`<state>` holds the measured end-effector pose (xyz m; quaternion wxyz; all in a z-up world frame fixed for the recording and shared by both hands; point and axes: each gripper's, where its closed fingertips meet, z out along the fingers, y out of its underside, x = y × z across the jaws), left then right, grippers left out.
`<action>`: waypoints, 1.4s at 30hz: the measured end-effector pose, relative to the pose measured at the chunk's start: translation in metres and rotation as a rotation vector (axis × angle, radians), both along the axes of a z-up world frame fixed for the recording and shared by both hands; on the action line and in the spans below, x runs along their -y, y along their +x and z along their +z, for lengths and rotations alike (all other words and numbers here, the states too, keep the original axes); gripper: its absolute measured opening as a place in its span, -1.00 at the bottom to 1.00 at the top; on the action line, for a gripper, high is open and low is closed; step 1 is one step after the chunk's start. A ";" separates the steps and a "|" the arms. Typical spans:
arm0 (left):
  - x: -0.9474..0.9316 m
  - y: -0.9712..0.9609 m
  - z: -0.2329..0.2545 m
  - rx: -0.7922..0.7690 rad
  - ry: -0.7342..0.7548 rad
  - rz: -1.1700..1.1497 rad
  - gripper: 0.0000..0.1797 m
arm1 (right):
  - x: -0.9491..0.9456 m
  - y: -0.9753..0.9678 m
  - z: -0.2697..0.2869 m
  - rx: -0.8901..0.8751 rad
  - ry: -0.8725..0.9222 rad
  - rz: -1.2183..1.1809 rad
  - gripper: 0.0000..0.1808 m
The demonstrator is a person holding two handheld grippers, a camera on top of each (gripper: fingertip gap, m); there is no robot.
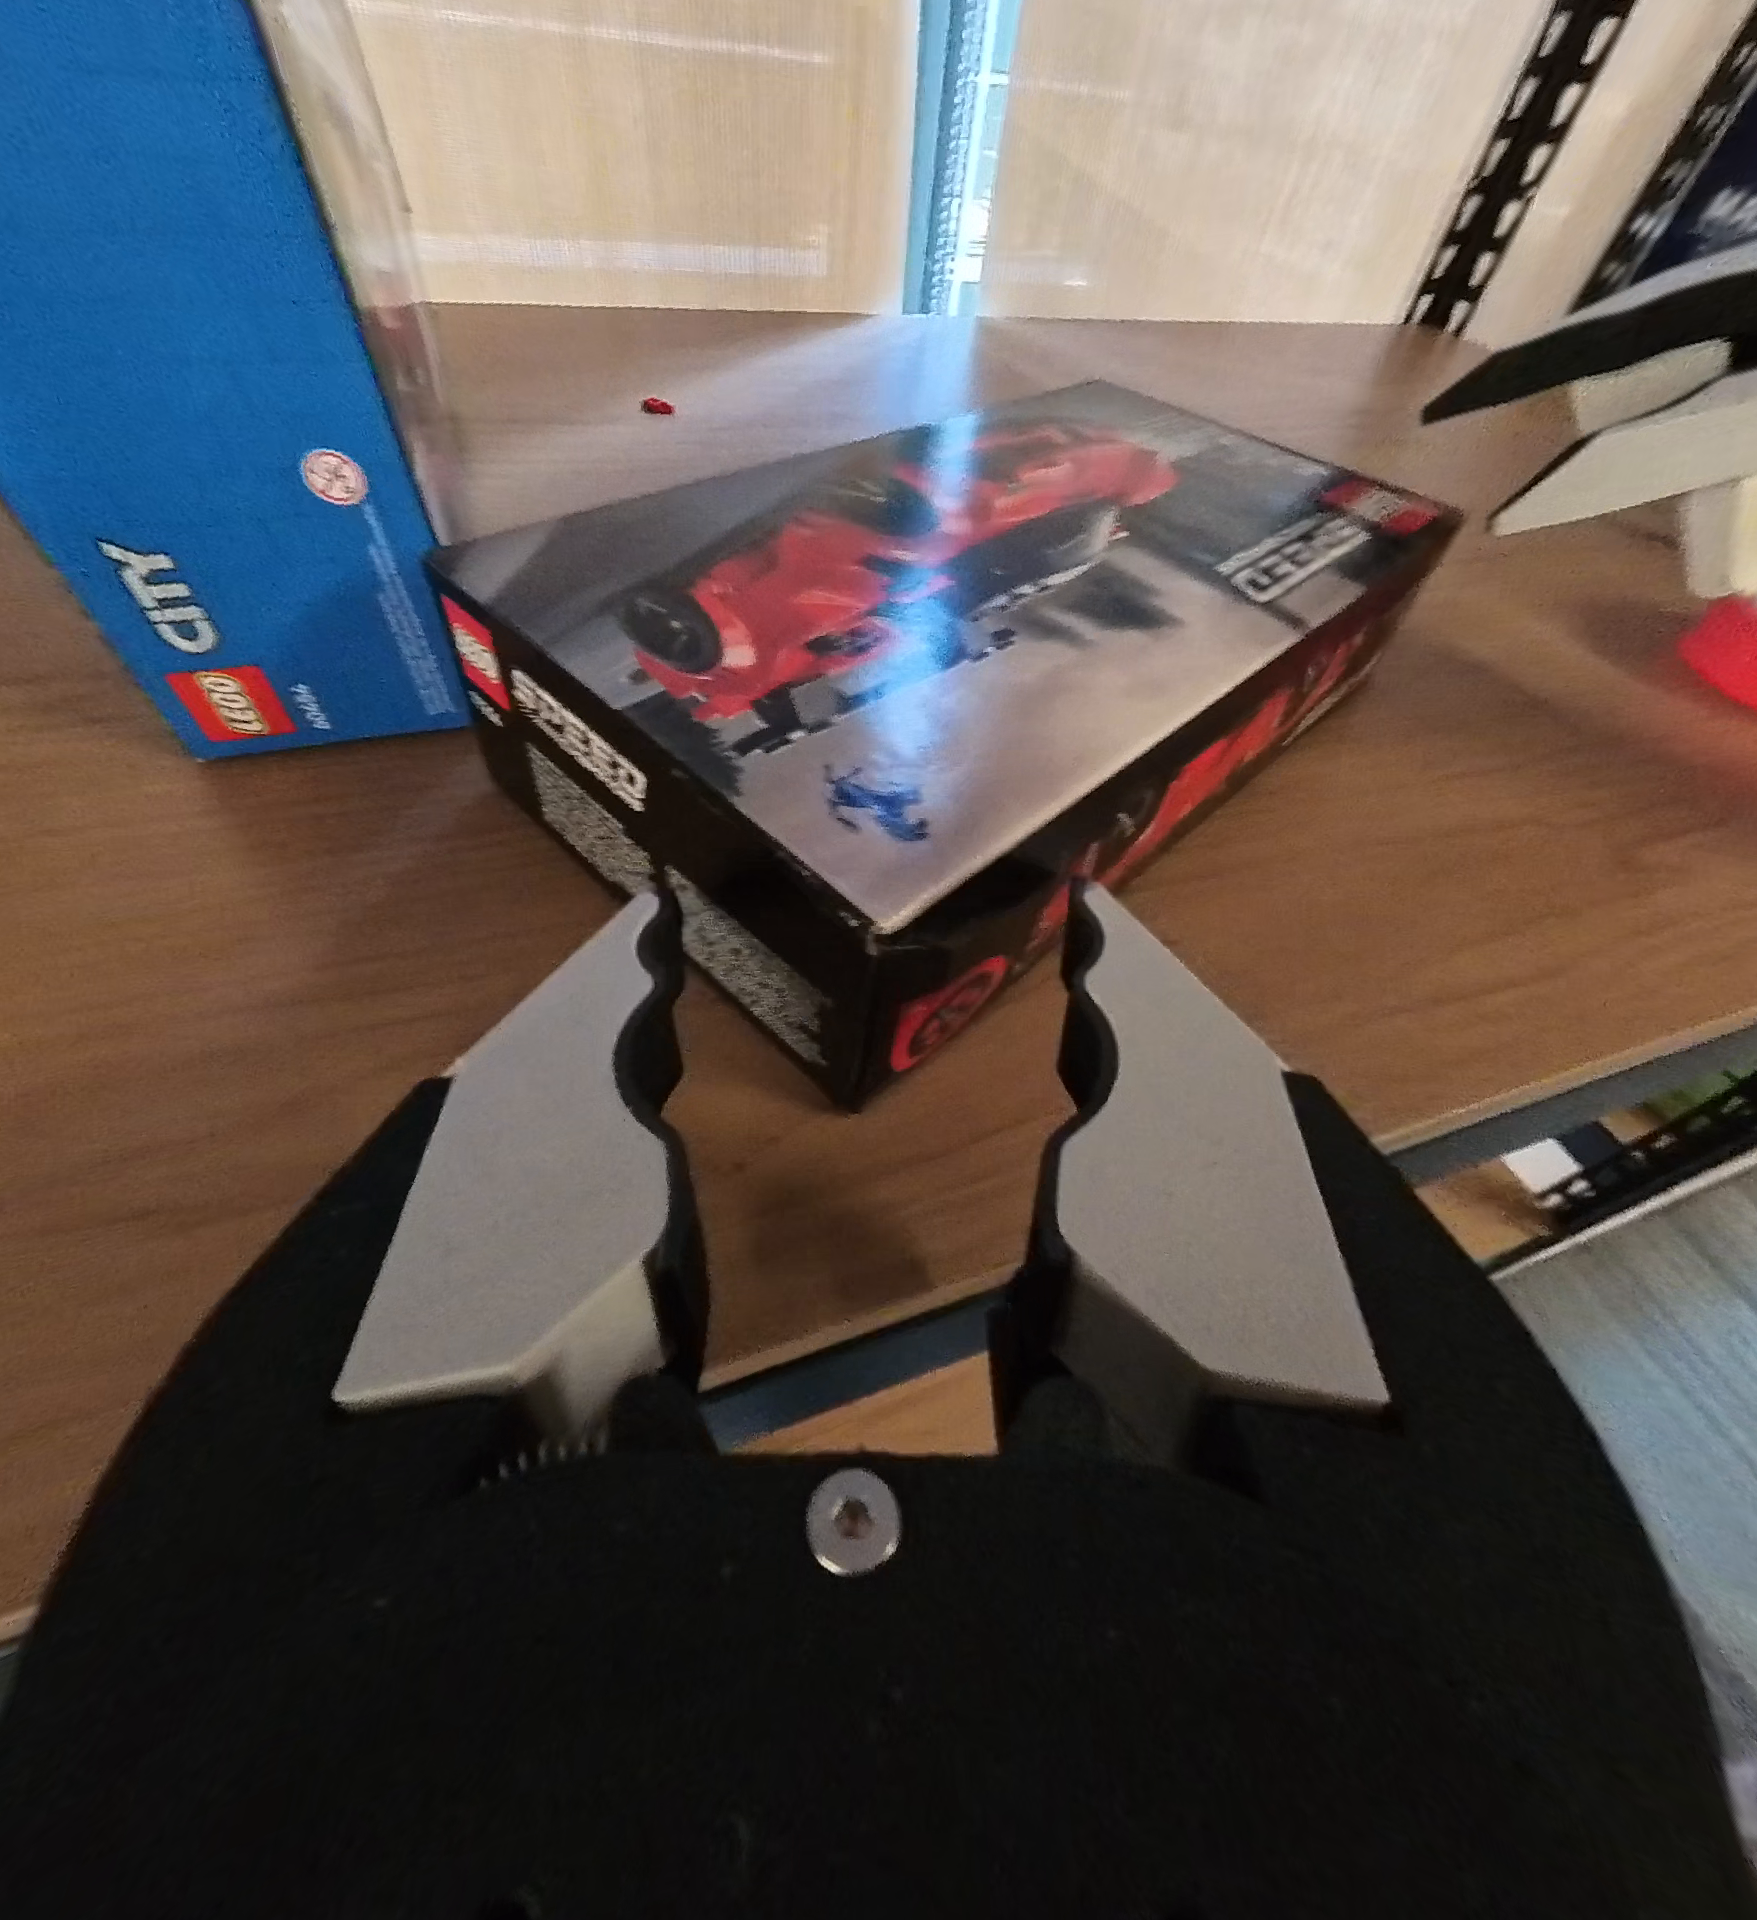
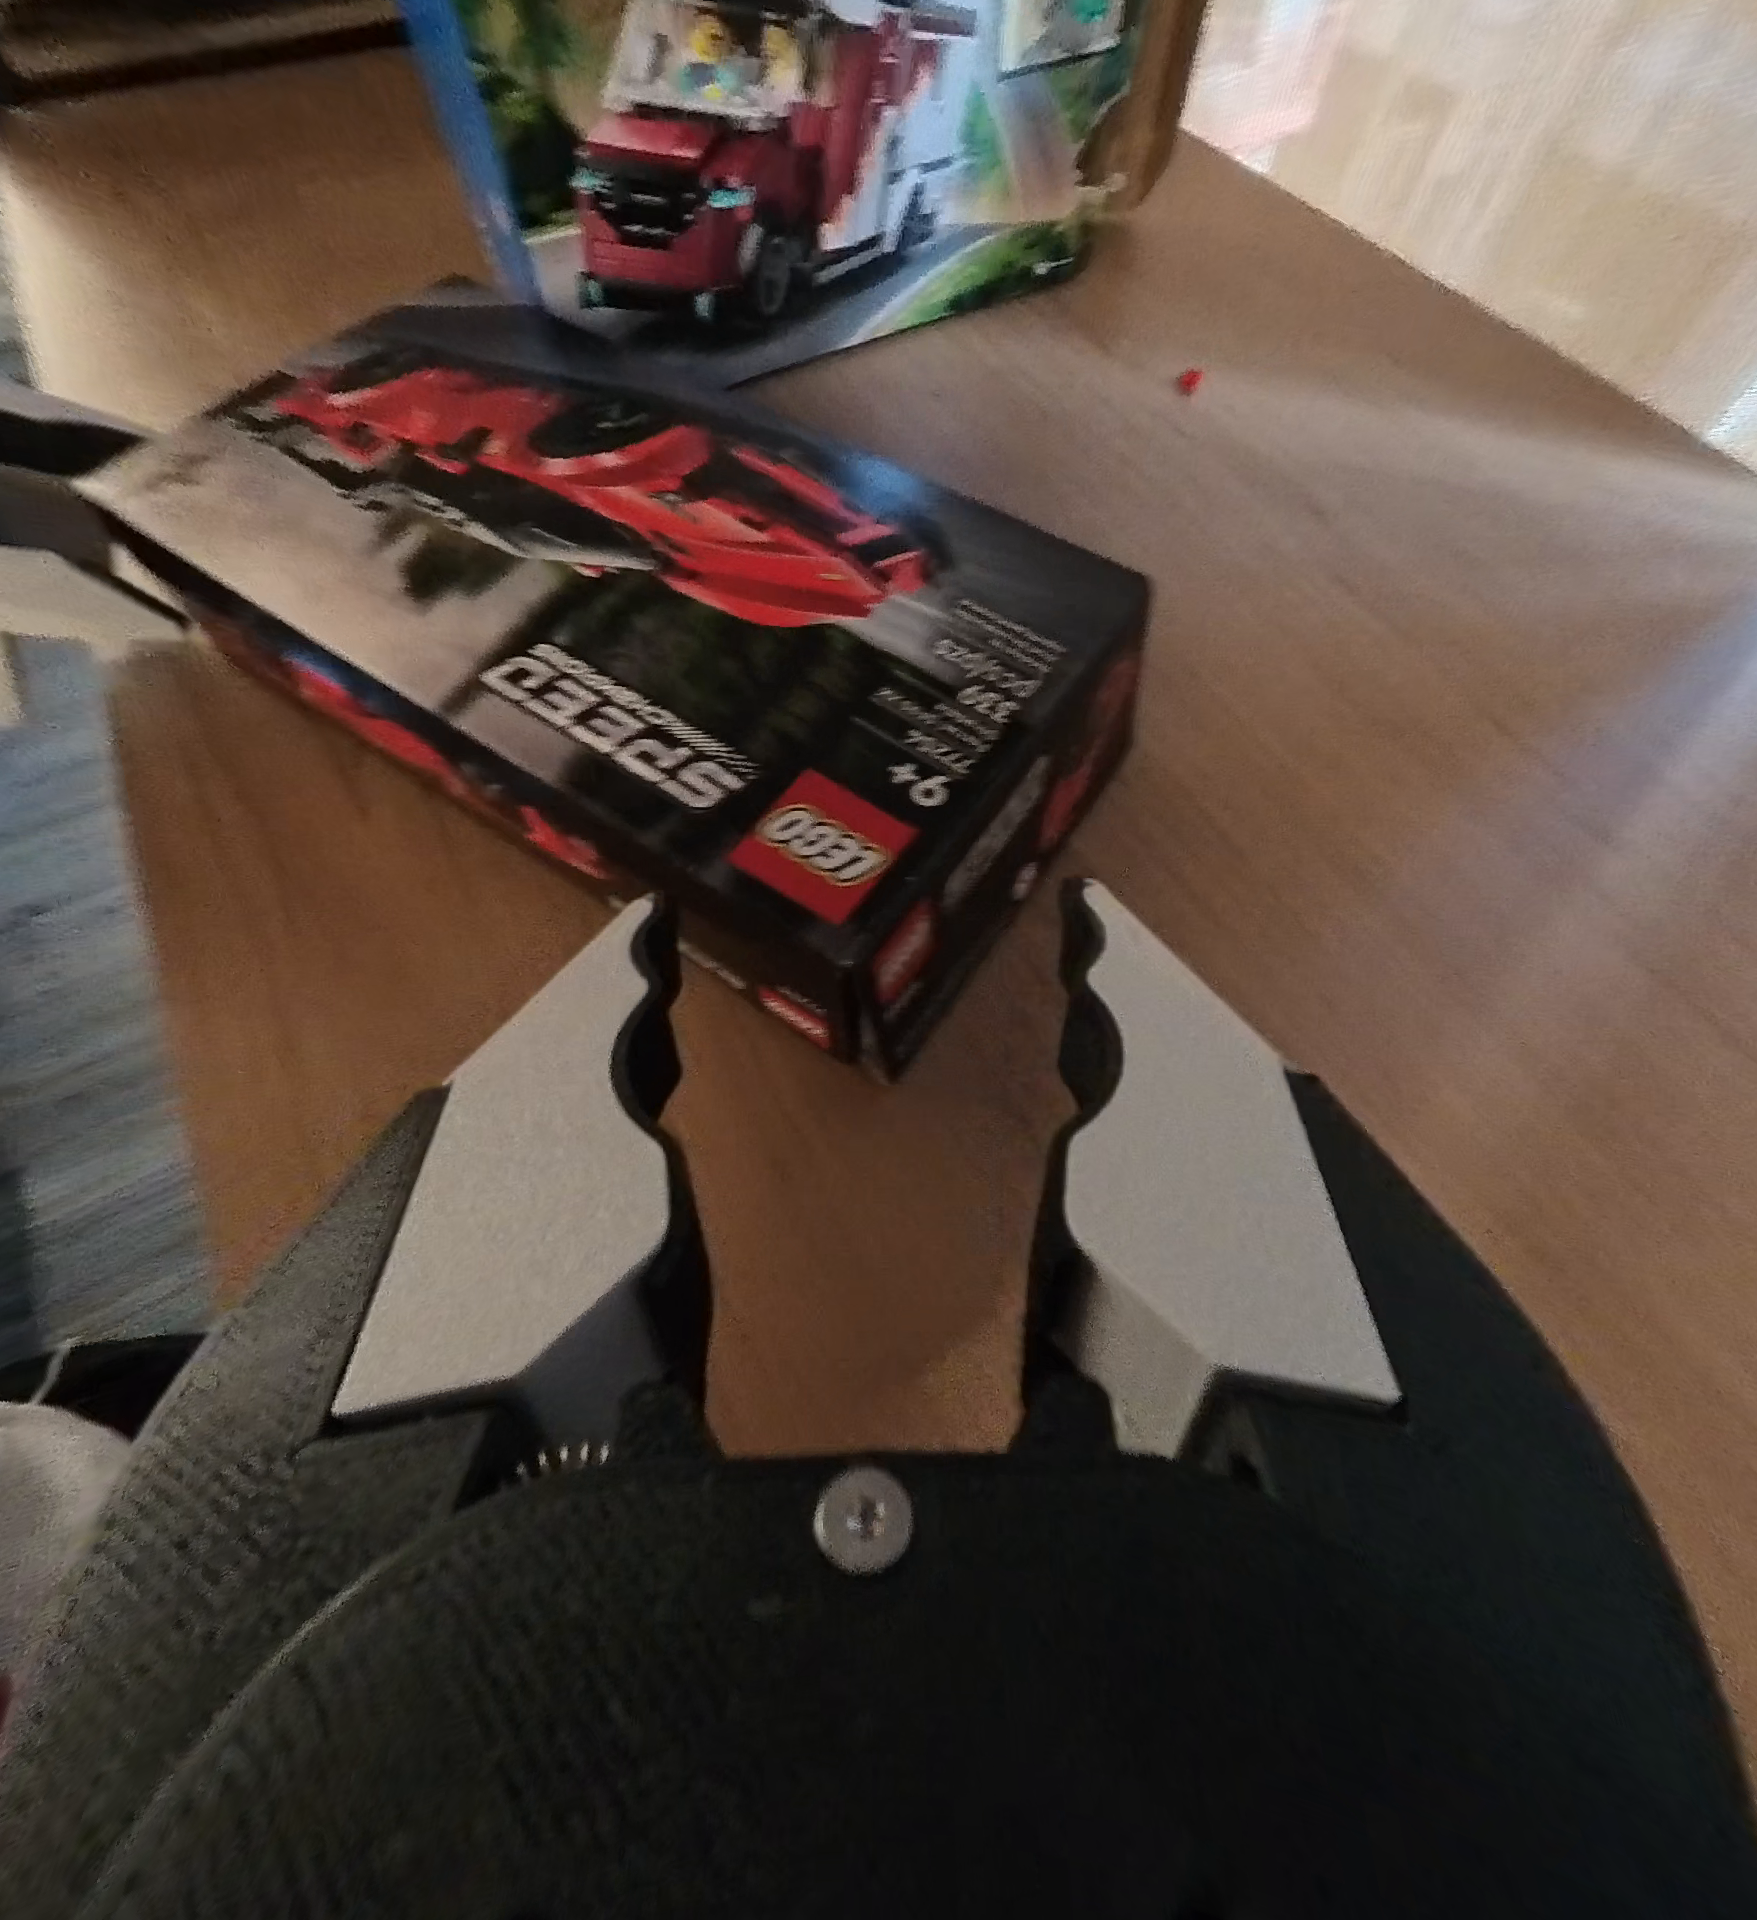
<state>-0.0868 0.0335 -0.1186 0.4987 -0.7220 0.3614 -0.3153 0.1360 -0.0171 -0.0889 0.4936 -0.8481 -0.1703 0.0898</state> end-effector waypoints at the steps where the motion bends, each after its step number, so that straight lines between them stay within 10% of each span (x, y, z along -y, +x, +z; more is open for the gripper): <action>1: -0.004 -0.002 -0.001 -0.012 0.009 0.002 -0.17 | -0.002 0.003 -0.003 -0.006 -0.020 0.000 -0.16; 5: -0.011 -0.014 -0.003 0.018 -0.025 0.005 -0.41 | 0.007 -0.036 -0.010 -0.274 -0.148 0.120 -0.19; 9: -0.027 -0.052 -0.001 0.072 0.021 0.106 -0.50 | 0.056 -0.078 -0.017 -0.148 -0.140 0.292 -0.44; 23: -0.025 -0.053 -0.008 0.003 -0.051 -0.067 -0.41 | 0.058 -0.063 -0.035 0.065 -0.036 0.268 -0.13; 32: -0.020 -0.055 -0.013 -0.088 0.129 -0.086 -0.46 | 0.019 -0.037 0.054 -0.122 0.111 0.252 -0.88; 42: -0.043 -0.154 -0.017 -0.083 0.241 0.080 -0.40 | -0.171 -0.017 0.023 -0.126 -0.098 0.039 -0.91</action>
